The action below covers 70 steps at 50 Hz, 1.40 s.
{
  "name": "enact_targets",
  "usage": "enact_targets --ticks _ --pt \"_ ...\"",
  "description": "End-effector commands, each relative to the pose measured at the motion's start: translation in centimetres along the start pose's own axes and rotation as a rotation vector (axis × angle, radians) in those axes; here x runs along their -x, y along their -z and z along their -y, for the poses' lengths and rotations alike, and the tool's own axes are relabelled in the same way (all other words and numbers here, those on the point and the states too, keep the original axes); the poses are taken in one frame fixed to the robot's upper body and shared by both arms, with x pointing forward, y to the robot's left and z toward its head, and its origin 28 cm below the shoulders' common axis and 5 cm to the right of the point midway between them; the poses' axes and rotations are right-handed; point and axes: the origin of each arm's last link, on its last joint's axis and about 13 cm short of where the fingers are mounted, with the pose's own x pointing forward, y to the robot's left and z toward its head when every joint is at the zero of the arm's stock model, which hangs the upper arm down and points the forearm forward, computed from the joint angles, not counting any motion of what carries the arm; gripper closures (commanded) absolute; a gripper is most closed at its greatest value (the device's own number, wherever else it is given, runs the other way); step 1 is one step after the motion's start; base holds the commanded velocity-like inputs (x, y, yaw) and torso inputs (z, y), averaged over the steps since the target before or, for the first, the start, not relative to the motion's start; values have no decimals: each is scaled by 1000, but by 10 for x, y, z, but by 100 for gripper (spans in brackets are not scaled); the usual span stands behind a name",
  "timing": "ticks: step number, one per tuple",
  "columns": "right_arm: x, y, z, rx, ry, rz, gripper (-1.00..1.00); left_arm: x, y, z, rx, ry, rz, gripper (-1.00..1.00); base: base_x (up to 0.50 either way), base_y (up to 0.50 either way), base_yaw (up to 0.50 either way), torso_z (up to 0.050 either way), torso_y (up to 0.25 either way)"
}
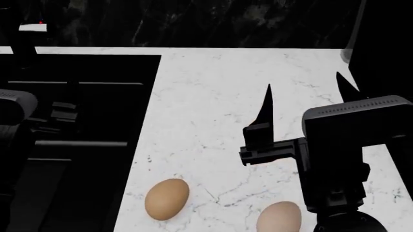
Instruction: Place the eggs and milk next to the bowl.
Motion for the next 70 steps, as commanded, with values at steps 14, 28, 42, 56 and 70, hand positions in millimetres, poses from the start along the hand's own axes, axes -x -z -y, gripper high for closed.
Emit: enact_targets --ticks 14,28,42,56,70 --pt "7 -14 -6 -13 21 -16 -100 1 6 -10 -45 266 -179 -100 0 0 0 0 0" --pt "9 -9 -5 -24 35 -19 -100 16 -13 -7 -85 556 -253 -100 0 0 0 0 0" --pt "12 -10 -6 -15 29 -28 -100 28 -14 -1 -95 682 -281 -100 0 0 0 0 0" --pt "14 -12 -6 -13 23 -27 -100 37 -17 4 -82 781 -294 -100 0 0 0 0 0" --pt "16 -11 -5 -16 26 -28 -100 39 -7 9 -98 805 -349 -100 0 0 0 0 0"
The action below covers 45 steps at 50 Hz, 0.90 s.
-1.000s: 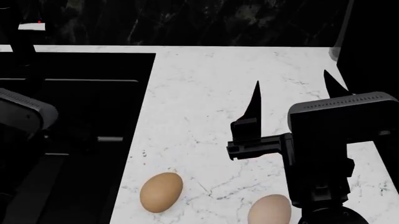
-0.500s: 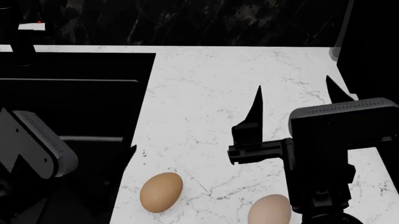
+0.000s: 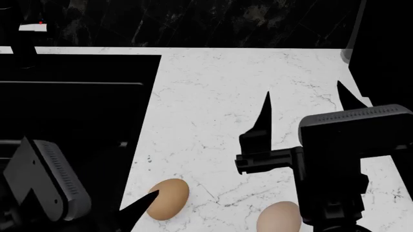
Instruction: Place the eggs and milk next to the bowl.
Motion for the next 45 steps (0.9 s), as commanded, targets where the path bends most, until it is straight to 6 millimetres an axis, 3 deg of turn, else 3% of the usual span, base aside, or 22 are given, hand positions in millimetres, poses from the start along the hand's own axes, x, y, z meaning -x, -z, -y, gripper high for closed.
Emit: enact_targets --ticks 1,45 --pt "1 -1 2 -12 2 8 -100 -3 3 4 9 42 -21 -100 0 0 0 0 0" --pt "3 0 5 -11 2 8 -100 -33 28 4 17 70 -105 -100 0 0 0 0 0"
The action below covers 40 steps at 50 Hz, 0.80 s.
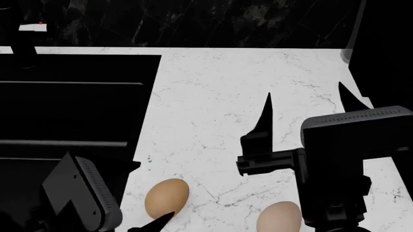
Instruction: Place the eggs and milk next to the bowl.
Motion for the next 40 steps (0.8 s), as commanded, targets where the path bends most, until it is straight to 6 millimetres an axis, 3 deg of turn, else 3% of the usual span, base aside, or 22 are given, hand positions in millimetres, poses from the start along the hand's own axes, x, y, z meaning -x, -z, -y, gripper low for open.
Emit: enact_targets --ticks 1,40 --pt "1 0 3 -8 4 6 -100 -12 3 -2 8 14 -7 -100 0 0 0 0 0" --pt "-1 0 4 0 9 0 -100 -38 23 -4 26 40 -52 -100 0 0 0 0 0"
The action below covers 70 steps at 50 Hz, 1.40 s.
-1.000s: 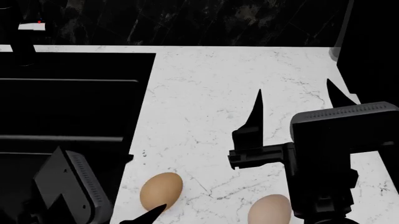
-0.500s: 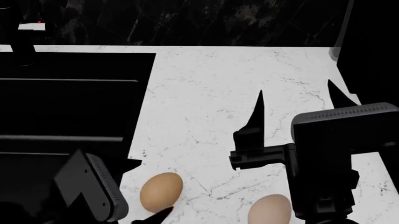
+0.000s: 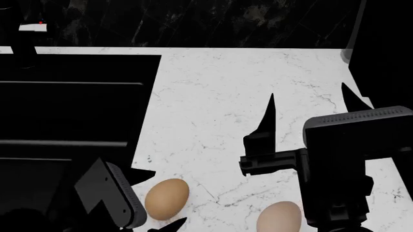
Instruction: Place the eggs and milk next to the bowl.
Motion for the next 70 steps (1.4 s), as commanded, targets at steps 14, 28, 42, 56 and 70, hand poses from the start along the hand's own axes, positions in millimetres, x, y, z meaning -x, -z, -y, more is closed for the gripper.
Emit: enact_targets --ticks 14,28,42,56,70 --pt "1 0 3 -11 1 9 -100 -4 -5 2 9 6 28 100 0 0 0 0 0" --pt "8 -10 -3 -47 12 -13 -100 1 -12 0 31 -20 79 100 0 0 0 0 0" --pt "29 -26 -34 -159 -44 -132 -100 7 -31 -9 63 -109 193 100 0 0 0 0 0" --pt "37 -26 -52 -184 -9 -262 -100 23 -60 -23 86 -249 357 100 0 0 0 0 0" --pt "46 -25 -73 -252 90 -381 -100 32 -69 -36 114 -332 425 100 0 0 0 0 0"
